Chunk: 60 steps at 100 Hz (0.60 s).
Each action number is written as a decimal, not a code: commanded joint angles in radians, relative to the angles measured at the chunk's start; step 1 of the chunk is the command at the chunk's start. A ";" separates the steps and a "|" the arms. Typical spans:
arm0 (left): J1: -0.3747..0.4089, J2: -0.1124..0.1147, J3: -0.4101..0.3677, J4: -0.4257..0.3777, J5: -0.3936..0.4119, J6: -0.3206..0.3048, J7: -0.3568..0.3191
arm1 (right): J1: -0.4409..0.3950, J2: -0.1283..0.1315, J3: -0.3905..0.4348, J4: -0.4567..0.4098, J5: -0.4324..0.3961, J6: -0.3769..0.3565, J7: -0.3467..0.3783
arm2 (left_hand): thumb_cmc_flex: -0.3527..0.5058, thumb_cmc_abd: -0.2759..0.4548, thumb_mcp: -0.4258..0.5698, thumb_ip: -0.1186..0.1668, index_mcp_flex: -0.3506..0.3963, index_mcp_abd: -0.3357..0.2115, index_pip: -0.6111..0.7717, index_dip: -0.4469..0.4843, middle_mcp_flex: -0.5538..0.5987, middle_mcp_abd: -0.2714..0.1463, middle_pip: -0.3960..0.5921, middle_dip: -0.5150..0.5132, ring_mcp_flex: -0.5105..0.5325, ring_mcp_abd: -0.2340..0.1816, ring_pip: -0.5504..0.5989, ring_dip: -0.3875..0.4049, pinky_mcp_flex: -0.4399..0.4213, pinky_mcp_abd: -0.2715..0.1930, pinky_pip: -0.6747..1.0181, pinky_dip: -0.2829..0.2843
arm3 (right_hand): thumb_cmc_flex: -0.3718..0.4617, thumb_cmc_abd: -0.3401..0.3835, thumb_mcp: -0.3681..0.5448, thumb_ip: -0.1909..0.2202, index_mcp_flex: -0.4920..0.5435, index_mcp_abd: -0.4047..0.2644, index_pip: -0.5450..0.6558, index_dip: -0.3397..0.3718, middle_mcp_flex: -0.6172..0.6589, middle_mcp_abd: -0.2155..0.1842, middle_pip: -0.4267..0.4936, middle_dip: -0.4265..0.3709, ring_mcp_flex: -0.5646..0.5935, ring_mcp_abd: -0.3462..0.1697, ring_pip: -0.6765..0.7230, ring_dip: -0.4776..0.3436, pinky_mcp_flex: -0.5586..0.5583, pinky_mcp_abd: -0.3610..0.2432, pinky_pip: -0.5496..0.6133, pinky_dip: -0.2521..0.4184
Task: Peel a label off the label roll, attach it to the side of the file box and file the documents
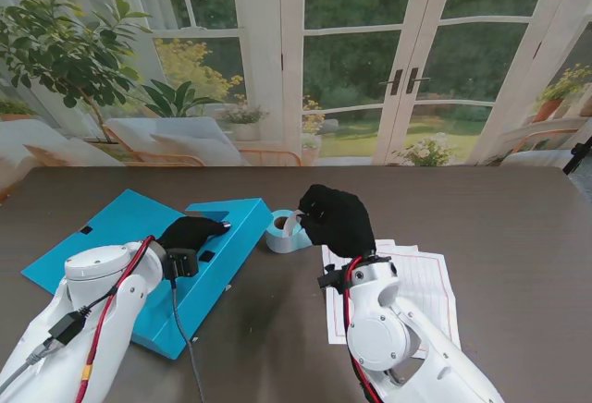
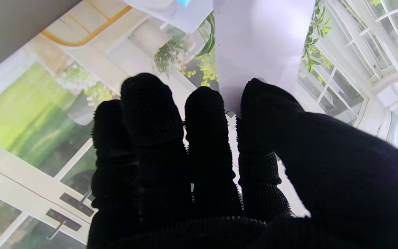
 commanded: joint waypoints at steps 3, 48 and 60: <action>0.007 -0.009 -0.009 -0.025 -0.020 -0.018 -0.019 | 0.000 -0.015 -0.022 0.007 0.005 0.012 0.019 | 0.113 0.050 0.114 0.030 0.022 -0.055 0.091 -0.001 0.057 -0.020 0.056 0.028 0.066 0.089 0.073 0.008 0.000 -0.035 0.033 0.030 | 0.102 0.098 0.018 0.090 0.058 -0.074 0.130 0.018 -0.012 0.023 0.000 -0.013 0.001 0.017 0.010 0.011 -0.094 0.027 0.022 0.013; 0.022 0.000 -0.029 -0.039 -0.059 -0.019 -0.054 | 0.061 -0.044 -0.100 0.072 0.058 0.083 0.018 | 0.113 0.050 0.119 0.031 0.024 -0.050 0.083 -0.001 0.055 -0.012 0.051 0.030 0.065 0.096 0.069 0.010 -0.005 -0.030 0.031 0.030 | 0.112 0.106 -0.025 0.099 0.066 -0.053 0.125 0.001 -0.006 0.040 -0.009 -0.021 0.004 0.034 0.010 0.010 -0.093 0.054 0.021 0.017; 0.027 0.005 -0.033 -0.040 -0.060 -0.020 -0.076 | 0.082 -0.058 -0.118 0.091 0.086 0.103 0.010 | 0.113 0.051 0.119 0.032 0.023 -0.049 0.081 -0.002 0.055 -0.012 0.050 0.031 0.064 0.099 0.068 0.012 -0.007 -0.030 0.030 0.031 | 0.114 0.106 -0.037 0.100 0.070 -0.047 0.123 -0.002 -0.004 0.045 -0.011 -0.021 0.003 0.039 0.011 0.010 -0.094 0.060 0.021 0.018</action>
